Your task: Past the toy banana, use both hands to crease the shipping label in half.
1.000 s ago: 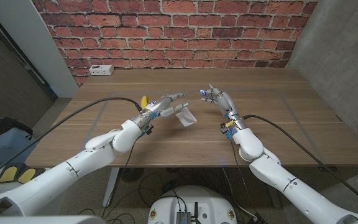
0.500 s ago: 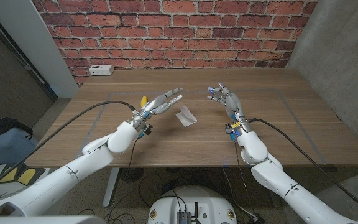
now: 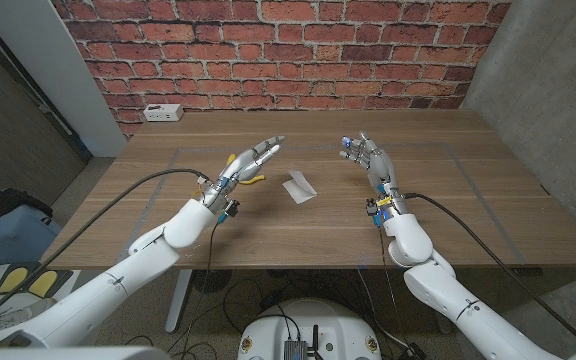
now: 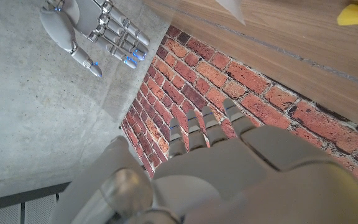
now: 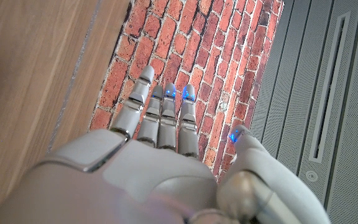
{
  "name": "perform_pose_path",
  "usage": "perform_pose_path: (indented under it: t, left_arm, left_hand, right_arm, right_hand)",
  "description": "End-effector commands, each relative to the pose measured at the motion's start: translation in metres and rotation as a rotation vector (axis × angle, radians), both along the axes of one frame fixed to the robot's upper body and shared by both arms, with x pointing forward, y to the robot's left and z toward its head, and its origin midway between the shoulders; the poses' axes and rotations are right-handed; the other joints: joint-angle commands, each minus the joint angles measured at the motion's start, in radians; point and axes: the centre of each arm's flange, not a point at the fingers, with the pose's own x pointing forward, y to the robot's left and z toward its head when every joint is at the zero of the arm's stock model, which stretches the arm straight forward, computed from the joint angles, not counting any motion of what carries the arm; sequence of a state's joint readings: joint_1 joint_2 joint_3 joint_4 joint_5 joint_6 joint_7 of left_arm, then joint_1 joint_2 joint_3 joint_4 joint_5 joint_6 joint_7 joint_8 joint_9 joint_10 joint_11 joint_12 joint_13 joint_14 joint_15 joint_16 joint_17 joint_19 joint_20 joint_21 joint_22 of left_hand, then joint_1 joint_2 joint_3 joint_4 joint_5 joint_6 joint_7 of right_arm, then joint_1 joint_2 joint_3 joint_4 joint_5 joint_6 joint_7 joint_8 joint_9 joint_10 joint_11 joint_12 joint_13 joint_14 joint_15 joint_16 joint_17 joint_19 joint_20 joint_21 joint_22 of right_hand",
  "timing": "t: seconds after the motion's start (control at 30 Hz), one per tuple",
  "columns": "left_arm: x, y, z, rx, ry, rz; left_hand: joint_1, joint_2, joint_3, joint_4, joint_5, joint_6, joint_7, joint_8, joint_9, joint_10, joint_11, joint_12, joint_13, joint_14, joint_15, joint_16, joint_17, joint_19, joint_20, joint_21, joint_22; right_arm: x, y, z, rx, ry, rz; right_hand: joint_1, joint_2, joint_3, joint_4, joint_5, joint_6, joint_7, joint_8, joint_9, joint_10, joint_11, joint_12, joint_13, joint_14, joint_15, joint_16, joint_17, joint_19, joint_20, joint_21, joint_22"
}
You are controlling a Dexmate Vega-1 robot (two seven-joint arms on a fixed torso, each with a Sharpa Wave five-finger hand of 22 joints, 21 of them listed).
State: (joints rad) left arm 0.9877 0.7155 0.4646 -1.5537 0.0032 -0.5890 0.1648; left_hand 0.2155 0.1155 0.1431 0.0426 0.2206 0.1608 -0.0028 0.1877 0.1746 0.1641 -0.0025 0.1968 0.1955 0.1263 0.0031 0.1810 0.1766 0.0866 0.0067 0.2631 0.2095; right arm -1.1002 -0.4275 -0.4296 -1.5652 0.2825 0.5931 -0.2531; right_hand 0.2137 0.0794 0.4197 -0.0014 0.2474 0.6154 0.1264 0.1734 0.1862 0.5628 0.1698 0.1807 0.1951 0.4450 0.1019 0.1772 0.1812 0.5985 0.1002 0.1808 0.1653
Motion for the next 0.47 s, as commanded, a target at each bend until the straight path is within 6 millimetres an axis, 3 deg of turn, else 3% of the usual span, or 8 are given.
perform_pose_path:
  t: [0.03, 0.07, 0.1, 0.13, 0.17, 0.23, 0.33, 0.47]
  left_arm:
    - [0.014, 0.028, -0.003, -0.096, 0.029, -0.117]
    - [0.018, 0.032, -0.005, -0.128, 0.058, -0.149]
    - [0.019, 0.033, -0.006, -0.143, 0.070, -0.169]
    - [0.021, 0.034, -0.007, -0.157, 0.079, -0.188]
    - [0.022, 0.035, -0.007, -0.167, 0.084, -0.195]
    - [0.022, 0.036, -0.008, -0.178, 0.085, -0.195]
    - [0.023, 0.038, -0.009, -0.197, 0.086, -0.194]
    - [0.026, 0.040, -0.011, -0.205, 0.105, -0.193]
  left_hand:
    - [0.032, 0.039, 0.037, -0.002, -0.004, -0.041, 0.033, -0.014, 0.000, -0.030, -0.006, -0.003, -0.003, -0.052, 0.002, -0.011, -0.001, 0.005, -0.068, -0.002, -0.009]
    - [0.037, 0.065, 0.056, 0.006, -0.004, -0.061, 0.034, -0.016, -0.001, -0.060, -0.010, -0.011, -0.005, -0.078, 0.003, -0.012, -0.001, -0.009, -0.080, -0.010, -0.013]
    - [0.038, 0.084, 0.077, 0.020, -0.004, -0.077, 0.030, -0.017, -0.002, -0.082, -0.006, -0.014, -0.007, -0.095, 0.000, -0.011, 0.000, -0.016, -0.085, -0.015, -0.015]
    - [0.039, 0.091, 0.094, 0.031, -0.002, -0.093, 0.025, -0.018, -0.002, -0.094, -0.012, -0.015, -0.008, -0.111, -0.005, -0.012, 0.000, -0.022, -0.089, -0.019, -0.016]
    - [0.041, 0.101, 0.121, 0.050, 0.001, -0.107, 0.024, -0.018, -0.002, -0.111, -0.009, -0.016, -0.009, -0.125, -0.008, -0.010, 0.000, -0.025, -0.086, -0.021, -0.017]
    - [0.048, 0.104, 0.177, 0.081, 0.007, -0.130, 0.021, -0.018, -0.003, -0.139, -0.009, -0.016, -0.011, -0.143, -0.011, -0.008, 0.000, -0.037, -0.093, -0.028, -0.019]
    - [0.068, 0.106, 0.252, 0.101, 0.009, -0.161, 0.012, -0.018, -0.004, -0.160, -0.006, -0.013, -0.012, -0.163, -0.015, -0.008, -0.002, -0.049, -0.099, -0.035, -0.021]
    - [0.109, 0.098, 0.342, 0.091, 0.005, -0.175, -0.008, -0.014, -0.005, -0.180, -0.026, -0.011, -0.014, -0.173, -0.041, -0.006, -0.005, -0.058, -0.119, -0.043, -0.024]
  right_arm:
    - [-0.004, -0.005, -0.010, 0.087, 0.000, -0.046]
    - [-0.005, -0.006, -0.013, 0.096, 0.002, -0.053]
    - [-0.006, -0.006, -0.015, 0.099, 0.005, -0.060]
    - [-0.006, -0.006, -0.016, 0.104, 0.006, -0.068]
    - [-0.007, -0.007, -0.018, 0.113, 0.007, -0.076]
    - [-0.010, -0.007, -0.020, 0.124, 0.009, -0.095]
    - [-0.013, -0.005, -0.022, 0.129, 0.007, -0.113]
    - [-0.017, -0.001, -0.024, 0.139, -0.010, -0.129]
  right_hand:
    - [0.030, -0.001, 0.007, -0.025, -0.005, -0.070, -0.014, -0.003, 0.001, -0.056, -0.010, -0.005, 0.001, -0.045, -0.006, -0.003, 0.003, -0.039, -0.005, -0.004, 0.003]
    - [0.032, -0.003, 0.008, -0.029, -0.007, -0.100, -0.023, -0.005, 0.001, -0.070, -0.012, -0.004, 0.000, -0.065, -0.014, -0.004, 0.003, -0.054, -0.007, -0.006, 0.003]
    - [0.029, -0.008, 0.005, -0.036, -0.010, -0.125, -0.146, 0.011, 0.003, -0.086, -0.028, 0.004, -0.002, -0.087, -0.019, 0.004, 0.004, -0.080, -0.011, 0.004, 0.004]
    - [0.031, -0.006, 0.007, -0.046, -0.010, -0.156, -0.052, 0.008, 0.000, -0.103, -0.026, 0.007, -0.003, -0.102, -0.029, 0.007, 0.003, -0.085, -0.019, 0.007, 0.003]
    - [0.030, -0.005, 0.007, -0.046, -0.010, -0.165, -0.035, 0.007, -0.001, -0.115, -0.028, 0.004, -0.003, -0.113, -0.029, 0.005, 0.003, -0.095, -0.022, 0.004, 0.003]
    - [0.027, -0.005, 0.006, -0.046, -0.010, -0.187, -0.035, 0.002, -0.002, -0.132, -0.032, 0.001, -0.004, -0.127, -0.034, 0.002, 0.004, -0.101, -0.029, 0.002, 0.002]
    - [0.025, -0.004, 0.005, -0.047, -0.010, -0.202, -0.040, 0.001, -0.002, -0.144, -0.033, 0.000, -0.004, -0.138, -0.035, 0.001, 0.004, -0.113, -0.034, -0.001, 0.002]
    - [0.024, -0.004, 0.005, -0.047, -0.010, -0.201, -0.037, 0.003, -0.002, -0.141, -0.030, 0.003, -0.004, -0.138, -0.035, 0.003, 0.004, -0.114, -0.035, 0.000, 0.002]
